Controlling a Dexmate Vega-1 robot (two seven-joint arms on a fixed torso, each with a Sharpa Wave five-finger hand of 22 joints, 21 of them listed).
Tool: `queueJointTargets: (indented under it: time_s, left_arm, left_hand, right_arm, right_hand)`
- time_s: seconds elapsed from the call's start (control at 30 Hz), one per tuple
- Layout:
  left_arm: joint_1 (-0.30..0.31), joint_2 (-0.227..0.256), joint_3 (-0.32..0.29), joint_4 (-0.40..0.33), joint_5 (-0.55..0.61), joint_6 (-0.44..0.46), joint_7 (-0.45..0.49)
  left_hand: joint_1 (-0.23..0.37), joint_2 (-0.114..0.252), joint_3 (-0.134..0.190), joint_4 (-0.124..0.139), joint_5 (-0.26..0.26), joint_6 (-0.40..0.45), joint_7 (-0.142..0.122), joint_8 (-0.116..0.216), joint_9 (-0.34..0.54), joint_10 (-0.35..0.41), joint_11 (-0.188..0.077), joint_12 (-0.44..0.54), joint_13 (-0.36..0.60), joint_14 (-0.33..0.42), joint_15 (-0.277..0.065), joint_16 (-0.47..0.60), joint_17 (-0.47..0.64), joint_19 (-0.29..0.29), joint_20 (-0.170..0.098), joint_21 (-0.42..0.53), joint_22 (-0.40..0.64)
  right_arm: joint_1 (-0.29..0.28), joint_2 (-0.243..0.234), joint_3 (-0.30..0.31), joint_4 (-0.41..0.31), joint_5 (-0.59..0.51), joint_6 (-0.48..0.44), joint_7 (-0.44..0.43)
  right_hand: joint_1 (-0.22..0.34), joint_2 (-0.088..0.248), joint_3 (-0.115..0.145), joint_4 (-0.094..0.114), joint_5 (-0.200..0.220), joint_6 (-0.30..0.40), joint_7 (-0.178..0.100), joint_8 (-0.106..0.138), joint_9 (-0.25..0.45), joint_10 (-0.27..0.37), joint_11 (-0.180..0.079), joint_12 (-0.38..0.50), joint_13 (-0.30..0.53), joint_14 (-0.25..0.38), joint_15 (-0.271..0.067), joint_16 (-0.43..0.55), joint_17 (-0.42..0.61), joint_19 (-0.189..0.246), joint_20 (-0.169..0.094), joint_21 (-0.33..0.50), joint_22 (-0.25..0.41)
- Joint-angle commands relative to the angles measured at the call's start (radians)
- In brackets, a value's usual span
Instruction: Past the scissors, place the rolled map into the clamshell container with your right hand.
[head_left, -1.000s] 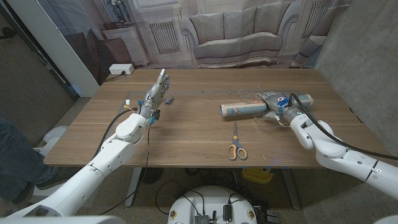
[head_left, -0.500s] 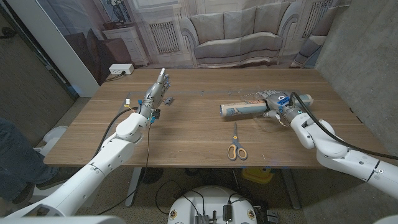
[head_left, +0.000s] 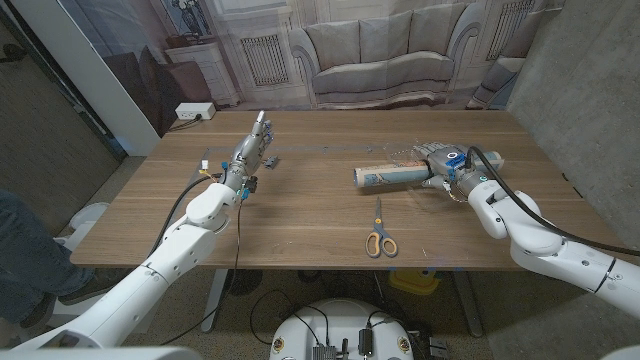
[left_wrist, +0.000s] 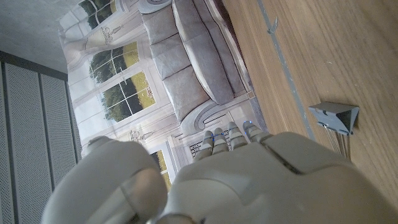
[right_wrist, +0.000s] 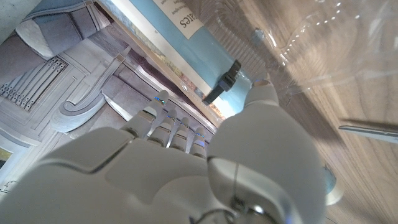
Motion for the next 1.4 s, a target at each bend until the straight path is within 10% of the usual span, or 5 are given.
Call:
queueJointTargets:
  time_s: [0.03,1.4]
  left_arm:
    - [0.010,0.000,-0.004,-0.006,0.001,-0.014,0.001]
    - [0.055,0.024,-0.027,-0.048,-0.006,-0.018,0.009]
  left_hand:
    - [0.002,0.008,-0.008,0.000,0.002,0.001,-0.005,-0.003,0.003,-0.002,-0.003,-0.003,0.005,-0.009,-0.003,0.005,0.003,-0.008,0.002,0.001,0.006]
    - [0.004,0.012,-0.015,0.001,0.001,0.002,-0.005,-0.003,0.003,-0.007,0.005,-0.005,0.005,-0.014,0.000,0.004,0.003,-0.010,0.005,0.001,0.006]
  right_arm:
    - [-0.034,-0.021,0.028,-0.042,-0.002,-0.014,-0.004]
    - [-0.110,-0.018,0.136,-0.173,0.093,-0.076,-0.036]
  right_hand:
    - [-0.007,0.001,-0.008,-0.003,0.009,0.005,0.000,0.008,0.001,-0.002,0.003,0.008,0.004,-0.002,-0.019,0.003,-0.001,0.001,-0.046,0.001,0.002]
    - [-0.023,0.004,-0.017,0.005,0.021,0.028,0.007,0.019,0.001,0.005,0.012,0.018,0.003,0.004,-0.020,0.008,-0.002,0.008,-0.047,0.008,0.001]
